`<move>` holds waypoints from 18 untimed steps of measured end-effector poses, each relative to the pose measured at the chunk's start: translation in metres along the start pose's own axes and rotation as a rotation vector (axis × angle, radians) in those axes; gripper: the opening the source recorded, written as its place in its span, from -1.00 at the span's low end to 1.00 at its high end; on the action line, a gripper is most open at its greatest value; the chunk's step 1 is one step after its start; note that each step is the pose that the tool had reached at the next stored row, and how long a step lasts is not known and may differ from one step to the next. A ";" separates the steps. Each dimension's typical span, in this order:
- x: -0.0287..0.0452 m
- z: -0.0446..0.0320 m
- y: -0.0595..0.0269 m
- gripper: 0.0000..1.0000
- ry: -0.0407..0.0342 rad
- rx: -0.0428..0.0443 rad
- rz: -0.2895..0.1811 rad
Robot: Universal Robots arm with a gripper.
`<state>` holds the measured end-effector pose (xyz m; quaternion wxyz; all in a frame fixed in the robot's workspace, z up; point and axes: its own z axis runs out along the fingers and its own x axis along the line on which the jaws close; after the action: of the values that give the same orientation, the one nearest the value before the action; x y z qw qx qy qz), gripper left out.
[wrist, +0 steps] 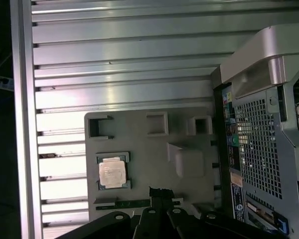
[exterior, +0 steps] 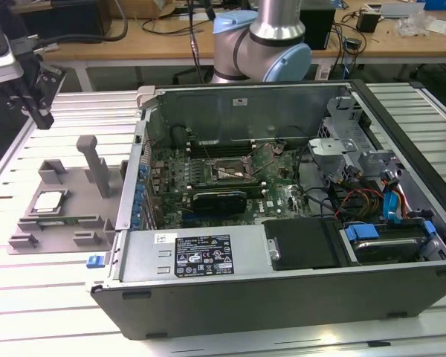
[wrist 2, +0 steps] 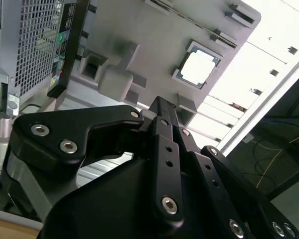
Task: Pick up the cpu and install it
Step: 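Reach for the cpu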
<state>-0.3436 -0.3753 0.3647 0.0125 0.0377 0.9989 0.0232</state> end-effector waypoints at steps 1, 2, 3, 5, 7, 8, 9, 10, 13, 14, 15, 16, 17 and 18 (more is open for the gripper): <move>0.0033 0.0030 -0.0004 -0.79 0.0001 0.0001 0.000; 0.0047 0.0045 -0.0006 -0.79 0.0002 0.0001 0.000; 0.0059 0.0058 -0.0007 -0.79 0.0000 0.0000 0.000; 0.0088 0.0094 -0.0011 -0.79 0.0001 0.0000 0.000; 0.0120 0.0135 -0.0015 -0.79 0.0000 0.0000 0.000; 0.0145 0.0163 -0.0019 -0.79 0.0001 0.0001 0.000; 0.0174 0.0192 -0.0021 -0.79 0.0002 0.0001 0.000; 0.0188 0.0211 -0.0022 -0.79 -0.0002 -0.0001 0.000; 0.0268 0.0336 -0.0032 -0.79 0.0000 0.0000 0.000; 0.0279 0.0354 -0.0034 -0.79 0.0001 0.0001 0.000; 0.0284 0.0361 -0.0035 -0.79 0.0002 0.0001 0.000; 0.0286 0.0364 -0.0036 -0.79 0.0002 0.0001 0.000; 0.0286 0.0364 -0.0036 -0.79 0.0002 0.0001 0.000; 0.0286 0.0364 -0.0035 -0.79 0.0001 0.0001 0.000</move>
<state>-0.3714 -0.3750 0.3275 0.0124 0.0376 0.9989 0.0231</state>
